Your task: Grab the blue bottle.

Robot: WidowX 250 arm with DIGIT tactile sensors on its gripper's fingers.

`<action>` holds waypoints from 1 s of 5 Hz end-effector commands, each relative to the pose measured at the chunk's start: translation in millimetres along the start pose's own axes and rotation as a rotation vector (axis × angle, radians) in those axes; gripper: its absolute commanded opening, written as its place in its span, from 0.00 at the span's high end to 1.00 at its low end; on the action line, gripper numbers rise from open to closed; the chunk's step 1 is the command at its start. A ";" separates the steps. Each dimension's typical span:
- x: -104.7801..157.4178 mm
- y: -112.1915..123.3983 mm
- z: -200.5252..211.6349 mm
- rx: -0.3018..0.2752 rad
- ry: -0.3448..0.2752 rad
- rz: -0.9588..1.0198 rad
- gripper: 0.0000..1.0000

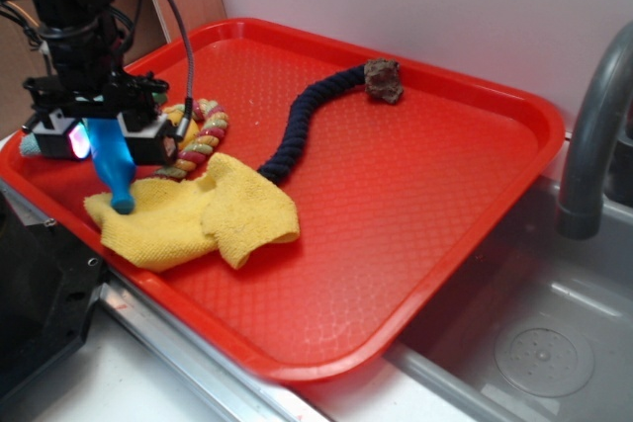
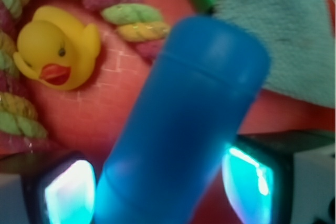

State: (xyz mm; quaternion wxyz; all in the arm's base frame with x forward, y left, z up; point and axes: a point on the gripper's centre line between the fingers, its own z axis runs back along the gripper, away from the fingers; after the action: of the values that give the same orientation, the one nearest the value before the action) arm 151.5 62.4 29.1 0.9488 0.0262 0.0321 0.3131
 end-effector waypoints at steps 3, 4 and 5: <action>4.6 -24.4 89.3 -0.042 -0.106 -0.477 1.00; -11.5 -39.4 139.4 -0.036 -0.191 -0.670 1.00; -19.3 -55.1 190.7 -0.038 -0.114 -0.709 1.00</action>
State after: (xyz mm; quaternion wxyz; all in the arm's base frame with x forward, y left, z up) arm 188.2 -2.3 205.3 0.9992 0.0138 0.0008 -0.0372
